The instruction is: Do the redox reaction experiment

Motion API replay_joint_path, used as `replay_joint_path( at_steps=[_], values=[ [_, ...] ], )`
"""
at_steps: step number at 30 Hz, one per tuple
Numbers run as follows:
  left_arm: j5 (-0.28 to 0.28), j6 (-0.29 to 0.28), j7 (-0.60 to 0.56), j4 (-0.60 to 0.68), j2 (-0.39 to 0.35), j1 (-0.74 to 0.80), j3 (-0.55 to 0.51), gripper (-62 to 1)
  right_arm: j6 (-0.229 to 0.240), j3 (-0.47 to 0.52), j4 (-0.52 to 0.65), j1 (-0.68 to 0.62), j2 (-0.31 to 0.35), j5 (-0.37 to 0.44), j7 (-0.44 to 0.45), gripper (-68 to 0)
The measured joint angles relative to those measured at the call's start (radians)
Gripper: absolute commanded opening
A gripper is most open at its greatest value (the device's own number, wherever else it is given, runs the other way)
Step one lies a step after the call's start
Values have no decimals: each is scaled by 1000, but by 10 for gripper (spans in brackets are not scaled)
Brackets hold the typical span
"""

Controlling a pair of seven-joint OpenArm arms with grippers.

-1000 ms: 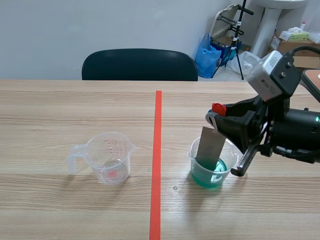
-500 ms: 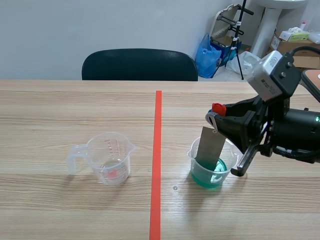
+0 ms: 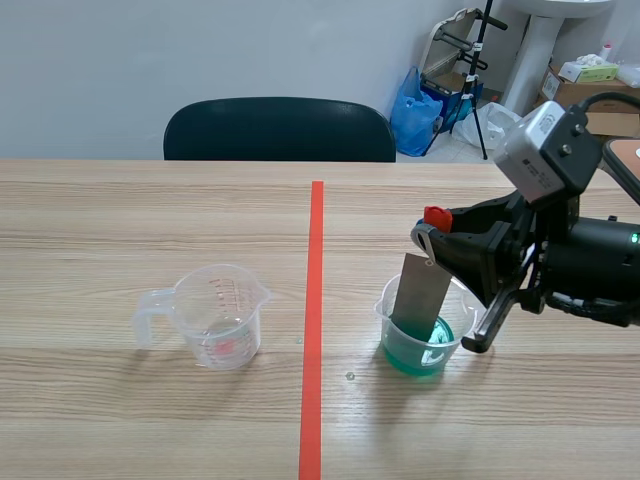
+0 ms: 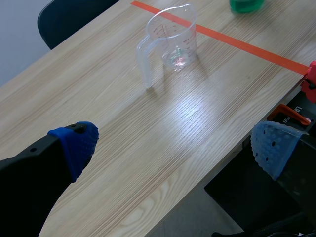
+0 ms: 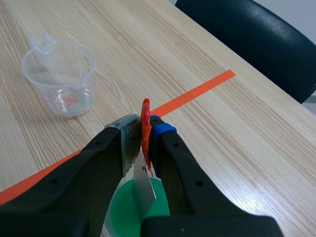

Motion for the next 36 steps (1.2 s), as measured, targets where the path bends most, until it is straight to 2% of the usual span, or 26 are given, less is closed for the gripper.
replay_joint_path(
  at_steps=[27,36],
  values=[
    [0,0,0,0,0,0,0,14,0,0,2,0,0,0,-1,-669],
    [0,0,0,0,0,0,0,14,0,6,67,-11,0,-7,-23,-669]
  ],
)
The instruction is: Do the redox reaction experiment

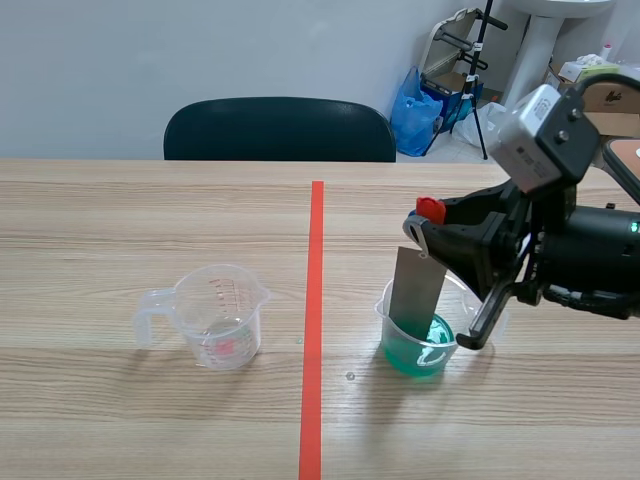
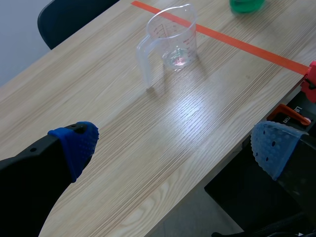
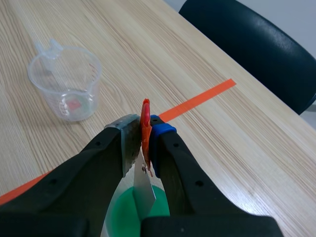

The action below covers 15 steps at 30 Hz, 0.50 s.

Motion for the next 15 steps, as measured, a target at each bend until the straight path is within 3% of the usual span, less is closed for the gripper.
replay_joint_path(
  at_steps=[7,10,15],
  values=[
    [0,0,0,0,0,0,0,14,5,90,103,-85,0,0,-30,-669],
    [0,0,0,0,0,0,0,14,40,123,144,-108,0,1,-33,-669],
    [0,0,0,0,0,0,0,14,40,173,217,-150,0,39,-55,-669]
  ],
)
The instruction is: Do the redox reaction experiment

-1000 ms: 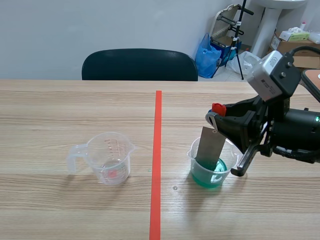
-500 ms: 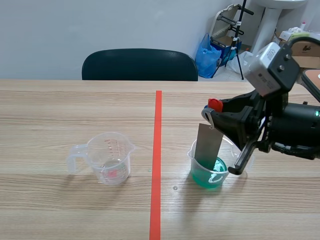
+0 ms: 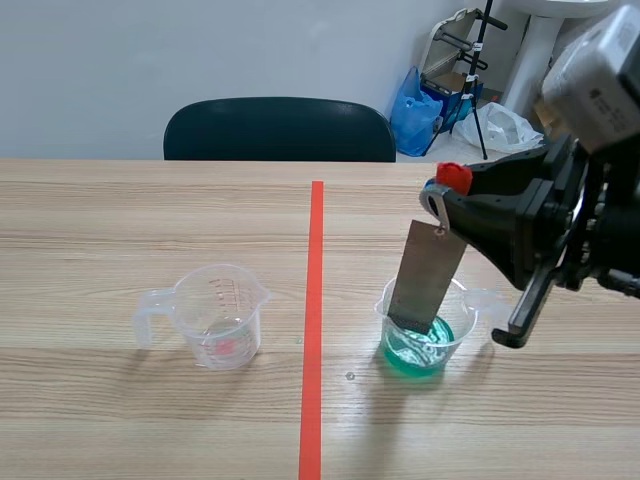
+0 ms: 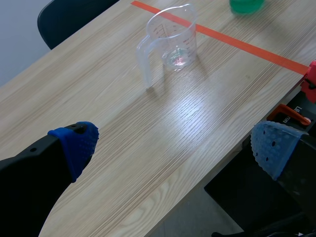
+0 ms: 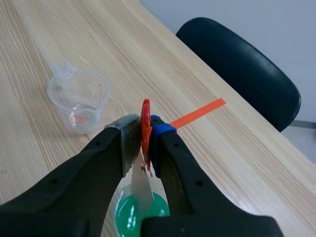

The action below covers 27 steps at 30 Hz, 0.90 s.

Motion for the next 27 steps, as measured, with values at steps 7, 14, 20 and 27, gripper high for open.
replay_joint_path(
  at_steps=[7,14,20,27],
  values=[
    [0,0,0,0,0,0,0,14,3,69,98,-42,0,30,-52,-669],
    [0,0,0,0,0,0,0,14,4,124,163,-56,0,89,-97,-669],
    [0,0,0,0,0,0,0,14,4,163,186,-56,0,148,-150,-669],
    [0,0,0,0,0,0,0,14,8,183,198,-56,12,228,-188,-669]
  ],
)
